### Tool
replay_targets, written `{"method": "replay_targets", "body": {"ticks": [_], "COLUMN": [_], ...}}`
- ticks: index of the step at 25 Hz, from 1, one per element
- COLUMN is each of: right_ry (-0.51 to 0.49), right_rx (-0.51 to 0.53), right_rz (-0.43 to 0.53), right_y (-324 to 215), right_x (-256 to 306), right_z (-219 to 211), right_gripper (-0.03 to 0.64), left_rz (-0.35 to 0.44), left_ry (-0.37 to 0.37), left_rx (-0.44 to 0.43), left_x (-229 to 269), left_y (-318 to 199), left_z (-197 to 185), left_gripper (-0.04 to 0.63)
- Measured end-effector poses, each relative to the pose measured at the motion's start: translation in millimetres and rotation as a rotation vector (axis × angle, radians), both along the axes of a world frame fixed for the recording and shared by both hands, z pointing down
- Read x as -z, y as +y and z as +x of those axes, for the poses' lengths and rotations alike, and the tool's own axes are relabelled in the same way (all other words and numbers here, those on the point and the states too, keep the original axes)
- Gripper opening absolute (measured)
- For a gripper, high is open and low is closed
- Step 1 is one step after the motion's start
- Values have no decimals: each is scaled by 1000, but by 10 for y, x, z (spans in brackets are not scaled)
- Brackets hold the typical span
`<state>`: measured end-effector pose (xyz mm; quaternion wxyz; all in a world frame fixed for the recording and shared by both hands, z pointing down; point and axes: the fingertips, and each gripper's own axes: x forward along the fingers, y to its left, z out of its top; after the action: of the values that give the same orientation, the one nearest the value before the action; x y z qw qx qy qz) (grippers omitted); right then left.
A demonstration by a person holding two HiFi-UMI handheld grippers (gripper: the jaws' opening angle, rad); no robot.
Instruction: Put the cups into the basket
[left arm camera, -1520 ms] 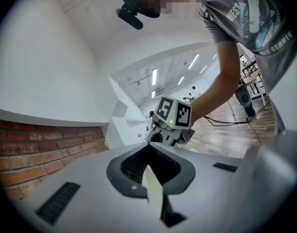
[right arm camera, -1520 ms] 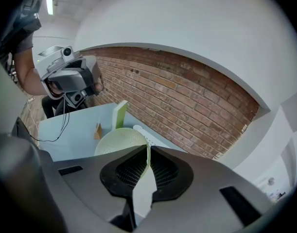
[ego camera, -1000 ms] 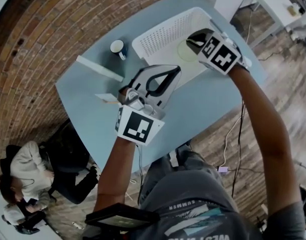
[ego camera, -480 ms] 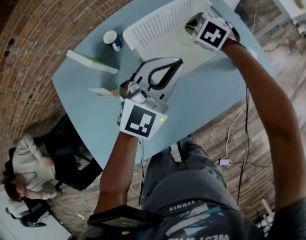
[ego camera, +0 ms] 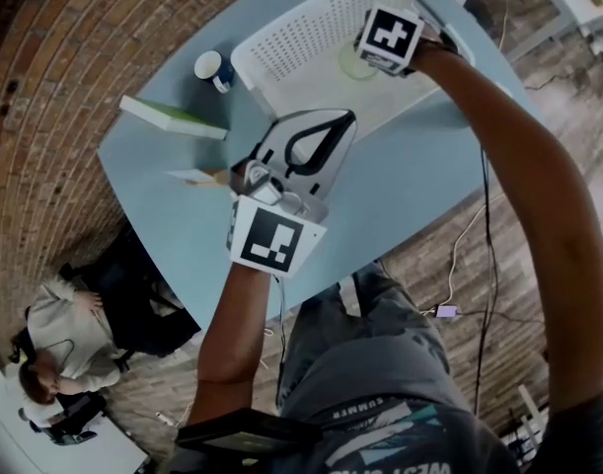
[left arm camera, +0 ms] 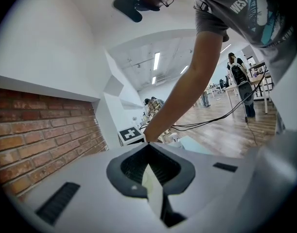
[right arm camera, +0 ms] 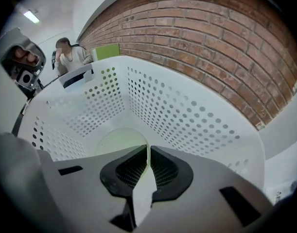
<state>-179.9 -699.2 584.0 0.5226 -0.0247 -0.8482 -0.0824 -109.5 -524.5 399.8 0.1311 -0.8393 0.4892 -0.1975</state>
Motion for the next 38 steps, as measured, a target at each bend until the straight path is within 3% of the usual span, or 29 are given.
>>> {"method": "replay_targets", "body": {"ticks": [11,16,25,30,34,38], "right_ry": [57,27,37,-106,-338,-591], "right_rx": [-37,-94,-37,-81,-174,-254], "right_rz": [-107,-166,-124,-24,101,134], "right_y": [-24,-65,-25,-103,-147,86], "right_x": [-584,-640,-358,285,1024,1769], "right_z": [-37,-103,-94,-146,-157,-7], "right_gripper": [32,34,49,58,20,12], "left_rz": [7,16,35,61,73,98], "left_ry": [9,13,26,34,38,37], "left_rx": [30,33,17,-1,-22,-65], "left_x": [-11,24,134,287,403,529], "left_y": [2,6,28,58,105,122], "left_z": [-185,-260,-352,-380,-376,-323], "left_gripper": [0,0,0,0,0,0]}}
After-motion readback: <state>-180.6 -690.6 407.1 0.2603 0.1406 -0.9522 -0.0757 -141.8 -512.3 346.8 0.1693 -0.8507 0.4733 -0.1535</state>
